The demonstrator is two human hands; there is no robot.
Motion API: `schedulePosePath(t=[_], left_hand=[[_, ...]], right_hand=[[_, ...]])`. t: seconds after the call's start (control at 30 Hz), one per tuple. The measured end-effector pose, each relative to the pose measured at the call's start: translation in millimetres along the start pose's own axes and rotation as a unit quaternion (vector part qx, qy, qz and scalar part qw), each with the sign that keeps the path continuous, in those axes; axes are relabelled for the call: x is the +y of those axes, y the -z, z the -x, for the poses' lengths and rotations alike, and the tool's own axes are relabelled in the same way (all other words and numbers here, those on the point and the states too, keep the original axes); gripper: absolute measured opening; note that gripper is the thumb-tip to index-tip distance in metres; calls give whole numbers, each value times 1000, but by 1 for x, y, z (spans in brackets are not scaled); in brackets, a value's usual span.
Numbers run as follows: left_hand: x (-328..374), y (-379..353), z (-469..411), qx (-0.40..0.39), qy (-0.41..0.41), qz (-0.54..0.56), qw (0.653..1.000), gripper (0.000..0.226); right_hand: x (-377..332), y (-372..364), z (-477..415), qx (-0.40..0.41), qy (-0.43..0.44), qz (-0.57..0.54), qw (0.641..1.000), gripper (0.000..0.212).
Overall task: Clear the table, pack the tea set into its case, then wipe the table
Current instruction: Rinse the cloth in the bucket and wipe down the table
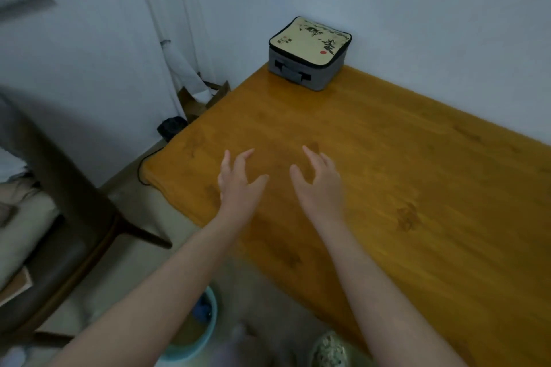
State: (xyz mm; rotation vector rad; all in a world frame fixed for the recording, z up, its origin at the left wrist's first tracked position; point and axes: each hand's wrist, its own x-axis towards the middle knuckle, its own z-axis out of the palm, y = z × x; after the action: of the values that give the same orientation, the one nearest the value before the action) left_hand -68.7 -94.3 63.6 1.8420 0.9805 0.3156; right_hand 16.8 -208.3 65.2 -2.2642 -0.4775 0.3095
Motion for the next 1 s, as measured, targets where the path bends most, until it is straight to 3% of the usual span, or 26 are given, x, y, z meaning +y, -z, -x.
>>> schedulePosePath(t=[0.37,0.67,1.0], left_hand=[[-109,109,56,116,31,-3,993,47],[-242,199,106,160,99,21,982,36],[-375,185,128,138,180,50,973,42]], right_hand=[[-59,-103,92,-100,118,-4,988,52],[-82,-220,169,-173,142,23,974,47],[-23,-318,212,-225,95,65,967,45]])
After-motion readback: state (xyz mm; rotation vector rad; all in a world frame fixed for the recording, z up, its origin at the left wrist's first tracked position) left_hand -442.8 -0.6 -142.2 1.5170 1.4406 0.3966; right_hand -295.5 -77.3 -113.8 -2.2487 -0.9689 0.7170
